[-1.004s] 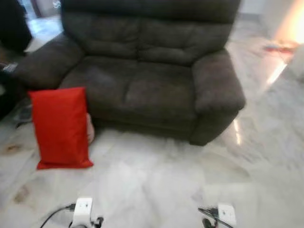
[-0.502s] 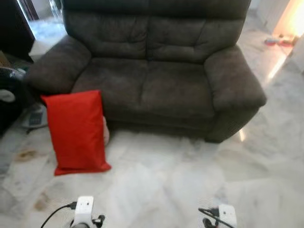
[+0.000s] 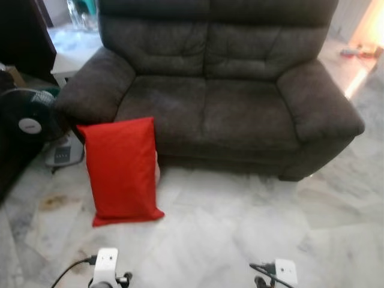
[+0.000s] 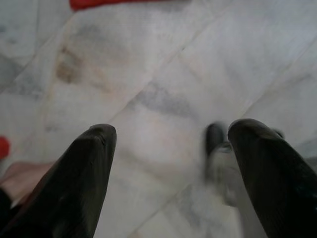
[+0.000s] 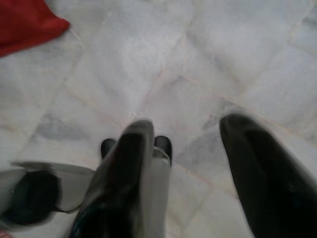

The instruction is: Move the pillow to the sofa from floor

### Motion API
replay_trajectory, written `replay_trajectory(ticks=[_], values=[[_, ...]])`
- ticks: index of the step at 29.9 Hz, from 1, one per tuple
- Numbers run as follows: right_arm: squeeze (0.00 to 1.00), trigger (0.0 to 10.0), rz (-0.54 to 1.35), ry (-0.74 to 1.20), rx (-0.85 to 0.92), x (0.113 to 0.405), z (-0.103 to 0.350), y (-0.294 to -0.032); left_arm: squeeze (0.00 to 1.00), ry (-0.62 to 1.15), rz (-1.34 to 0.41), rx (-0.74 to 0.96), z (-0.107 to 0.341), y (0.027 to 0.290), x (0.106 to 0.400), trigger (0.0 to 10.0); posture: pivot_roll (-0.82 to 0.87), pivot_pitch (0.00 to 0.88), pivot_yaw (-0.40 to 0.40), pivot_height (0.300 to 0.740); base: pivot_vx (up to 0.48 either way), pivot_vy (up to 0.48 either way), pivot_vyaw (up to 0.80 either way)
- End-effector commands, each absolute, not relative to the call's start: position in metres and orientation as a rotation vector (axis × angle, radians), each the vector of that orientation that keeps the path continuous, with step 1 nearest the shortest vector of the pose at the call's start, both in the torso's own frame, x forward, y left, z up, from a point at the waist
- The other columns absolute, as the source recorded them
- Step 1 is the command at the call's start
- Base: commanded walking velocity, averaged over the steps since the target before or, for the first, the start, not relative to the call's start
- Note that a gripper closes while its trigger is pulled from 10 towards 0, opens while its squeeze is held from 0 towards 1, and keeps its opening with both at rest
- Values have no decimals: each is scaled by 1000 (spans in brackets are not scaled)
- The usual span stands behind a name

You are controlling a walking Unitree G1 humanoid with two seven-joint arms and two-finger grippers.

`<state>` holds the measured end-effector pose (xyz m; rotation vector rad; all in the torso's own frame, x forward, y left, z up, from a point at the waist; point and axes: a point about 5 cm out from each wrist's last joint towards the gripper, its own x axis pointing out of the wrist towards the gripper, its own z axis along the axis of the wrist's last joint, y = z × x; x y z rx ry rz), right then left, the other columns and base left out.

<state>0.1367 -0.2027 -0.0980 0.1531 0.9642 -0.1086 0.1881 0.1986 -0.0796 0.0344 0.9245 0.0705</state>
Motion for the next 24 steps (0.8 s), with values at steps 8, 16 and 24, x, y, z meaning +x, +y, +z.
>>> replay_trajectory(ticks=[8, 16, 24], values=[[0, 10000, -104, 949, 158, 141, -97, -201, 0, 924, 83, 41, -80, 204, 185, 10000, 89, 63, -29, 740, 0, 0, 0], [0, 10000, -99, 947, 165, 141, -97, -200, 0, 930, 86, 31, -80, 204, 185, 10000, 92, 63, -27, 740, 0, 0, 0], [0, 10000, -51, 946, 110, 144, -95, -200, 0, 928, 85, 38, -80, 205, 185, 10000, 94, 60, -24, 740, 247, 0, 400]])
